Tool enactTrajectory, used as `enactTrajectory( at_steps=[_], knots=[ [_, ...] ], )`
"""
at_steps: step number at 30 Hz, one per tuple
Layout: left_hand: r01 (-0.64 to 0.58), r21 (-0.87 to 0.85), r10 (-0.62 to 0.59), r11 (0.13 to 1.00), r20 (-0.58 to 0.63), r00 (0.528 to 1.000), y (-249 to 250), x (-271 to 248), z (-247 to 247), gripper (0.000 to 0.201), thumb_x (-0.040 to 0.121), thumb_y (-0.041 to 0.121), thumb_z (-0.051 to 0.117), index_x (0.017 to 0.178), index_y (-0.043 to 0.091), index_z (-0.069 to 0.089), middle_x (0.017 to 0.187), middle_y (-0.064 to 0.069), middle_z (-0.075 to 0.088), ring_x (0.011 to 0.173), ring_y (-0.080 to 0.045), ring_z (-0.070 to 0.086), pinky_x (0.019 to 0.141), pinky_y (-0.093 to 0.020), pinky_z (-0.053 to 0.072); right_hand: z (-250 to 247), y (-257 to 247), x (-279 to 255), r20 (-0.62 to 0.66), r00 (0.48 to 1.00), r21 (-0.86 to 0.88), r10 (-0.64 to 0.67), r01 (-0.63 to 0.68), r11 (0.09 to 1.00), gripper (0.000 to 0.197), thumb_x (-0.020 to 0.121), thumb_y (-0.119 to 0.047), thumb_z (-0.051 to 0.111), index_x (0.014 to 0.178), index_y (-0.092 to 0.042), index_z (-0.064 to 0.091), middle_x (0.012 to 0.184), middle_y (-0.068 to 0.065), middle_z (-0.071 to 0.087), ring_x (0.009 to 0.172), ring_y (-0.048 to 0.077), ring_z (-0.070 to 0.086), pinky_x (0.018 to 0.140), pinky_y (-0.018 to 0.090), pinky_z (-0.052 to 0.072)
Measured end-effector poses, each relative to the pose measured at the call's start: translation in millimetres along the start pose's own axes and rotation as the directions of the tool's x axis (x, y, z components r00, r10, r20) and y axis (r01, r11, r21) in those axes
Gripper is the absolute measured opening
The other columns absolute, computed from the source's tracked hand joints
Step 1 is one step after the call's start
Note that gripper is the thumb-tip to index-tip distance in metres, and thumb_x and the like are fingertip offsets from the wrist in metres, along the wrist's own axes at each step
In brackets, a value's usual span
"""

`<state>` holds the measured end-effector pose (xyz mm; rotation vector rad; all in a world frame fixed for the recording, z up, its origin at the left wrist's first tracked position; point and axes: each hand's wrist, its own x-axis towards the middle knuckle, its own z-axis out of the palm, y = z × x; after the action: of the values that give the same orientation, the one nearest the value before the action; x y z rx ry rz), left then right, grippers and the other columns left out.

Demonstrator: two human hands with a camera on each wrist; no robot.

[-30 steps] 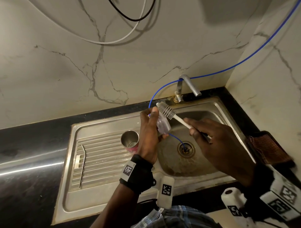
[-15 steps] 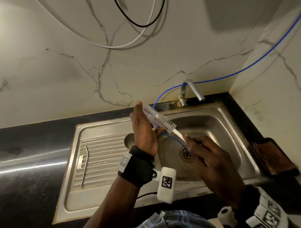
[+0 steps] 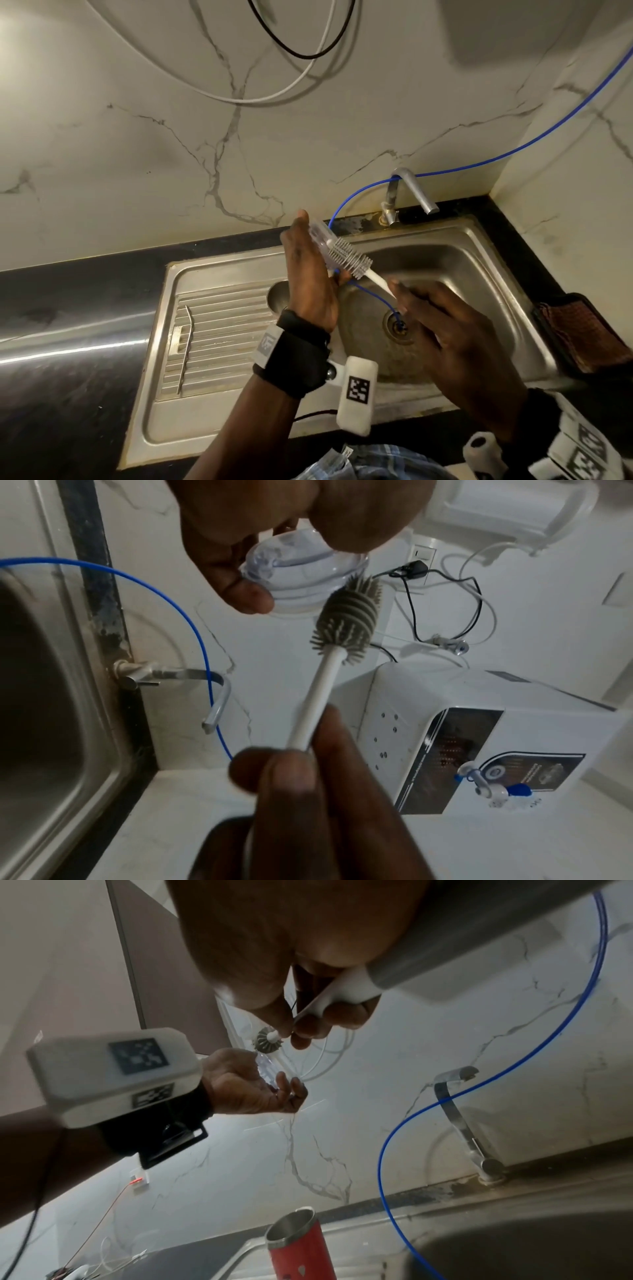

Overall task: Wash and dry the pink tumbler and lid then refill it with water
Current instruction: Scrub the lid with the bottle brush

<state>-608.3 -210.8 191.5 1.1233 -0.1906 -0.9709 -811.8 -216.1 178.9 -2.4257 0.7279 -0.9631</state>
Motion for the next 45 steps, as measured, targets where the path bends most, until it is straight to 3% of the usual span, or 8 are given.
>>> enactTrajectory(
  at_steps=[6, 11, 16, 22, 27, 30, 35, 45],
  knots=[
    [-0.015, 0.146, 0.007, 0.989, 0.052, 0.999, -15.6, -3.8, 1.1, 0.088, 0.088, 0.083, 0.052, 0.138, 0.011, 0.055, 0.115, -0.015, 0.064, 0.092, -0.021, 0.062, 0.064, -0.032, 0.048, 2.3, 0.0, 19.6, -0.073, 0.997, -0.051, -0.019, 0.015, 0.999, 0.038, 0.104, -0.018, 0.052, 0.14, -0.009, 0.062, 0.109, 0.002, 0.063, 0.081, 0.01, 0.063, 0.066, 0.028, 0.054],
    [0.073, 0.191, -0.09, 0.979, 0.082, 0.993, -16.8, -11.1, 2.3, 0.052, 0.105, 0.064, 0.042, 0.106, 0.02, 0.071, 0.087, -0.002, 0.068, 0.074, -0.016, 0.058, 0.058, -0.029, 0.039, -6.3, 10.1, 38.2, -0.009, 0.998, -0.09, -0.065, 0.064, 0.994, 0.04, 0.101, -0.01, 0.059, 0.141, -0.012, 0.062, 0.111, 0.0, 0.064, 0.089, 0.006, 0.059, 0.071, 0.024, 0.054],
    [0.111, 0.165, -0.131, 0.98, 0.115, 0.985, -5.2, -13.1, -4.9, 0.062, 0.11, 0.062, 0.031, 0.104, 0.017, 0.073, 0.074, 0.002, 0.073, 0.052, -0.006, 0.061, 0.041, -0.016, 0.041, -31.4, 34.4, 57.3, 0.065, 0.989, -0.136, -0.13, 0.138, 0.981, 0.036, 0.101, -0.017, 0.056, 0.136, -0.016, 0.065, 0.114, -0.004, 0.064, 0.081, -0.006, 0.052, 0.067, 0.01, 0.043],
    [0.173, 0.081, -0.188, 0.982, 0.259, 0.947, 5.4, -14.6, -14.2, 0.095, 0.086, 0.091, 0.043, 0.111, 0.005, 0.075, 0.113, -0.02, 0.052, 0.056, -0.022, 0.044, 0.035, -0.021, 0.036, -46.4, 56.2, 70.8, 0.001, 0.984, -0.137, -0.177, 0.175, 0.975, 0.034, 0.096, -0.01, 0.061, 0.128, -0.015, 0.071, 0.106, 0.003, 0.068, 0.089, 0.016, 0.065, 0.074, 0.039, 0.056],
    [0.239, 0.102, -0.259, 0.966, 0.324, 0.91, 2.4, -20.1, -13.0, 0.092, 0.093, 0.089, 0.035, 0.101, 0.007, 0.076, 0.081, -0.014, 0.058, 0.047, -0.016, 0.047, 0.037, -0.021, 0.034, -40.7, 47.2, 72.9, 0.02, 0.962, -0.081, -0.274, 0.274, 0.958, 0.032, 0.094, -0.007, 0.066, 0.124, -0.015, 0.073, 0.103, 0.003, 0.07, 0.088, 0.019, 0.065, 0.069, 0.045, 0.051],
    [0.276, 0.087, -0.288, 0.957, 0.371, 0.883, -5.5, -22.8, -10.8, 0.092, 0.086, 0.094, 0.047, 0.104, 0.007, 0.074, 0.092, -0.021, 0.062, 0.074, -0.026, 0.055, 0.063, -0.029, 0.042, -32.2, 32.6, 75.7, 0.107, 0.926, -0.118, -0.362, 0.373, 0.92, 0.032, 0.092, -0.008, 0.068, 0.123, -0.015, 0.075, 0.103, -0.002, 0.07, 0.089, 0.015, 0.063, 0.071, 0.044, 0.048],
    [0.276, 0.05, -0.274, 0.96, 0.379, 0.884, 9.7, -16.9, -21.0, 0.101, 0.088, 0.093, 0.041, 0.119, 0.004, 0.077, 0.1, -0.02, 0.054, 0.061, -0.022, 0.046, 0.037, -0.022, 0.034, -50.8, 65.3, 73.7, 0.081, 0.968, -0.075, -0.237, 0.243, 0.967, 0.034, 0.097, -0.013, 0.06, 0.13, -0.015, 0.069, 0.108, 0.003, 0.068, 0.091, 0.02, 0.064, 0.071, 0.05, 0.054],
    [0.312, 0.087, -0.32, 0.946, 0.391, 0.863, 3.7, -19.6, -17.1, 0.089, 0.081, 0.094, 0.048, 0.101, 0.015, 0.085, 0.095, -0.011, 0.074, 0.086, -0.024, 0.045, 0.069, -0.034, 0.037, -46.2, 54.2, 70.8, 0.053, 0.959, -0.085, -0.278, 0.282, 0.956, 0.03, 0.095, -0.011, 0.064, 0.123, -0.008, 0.073, 0.102, 0.005, 0.069, 0.088, 0.018, 0.064, 0.068, 0.044, 0.053]
  ],
)
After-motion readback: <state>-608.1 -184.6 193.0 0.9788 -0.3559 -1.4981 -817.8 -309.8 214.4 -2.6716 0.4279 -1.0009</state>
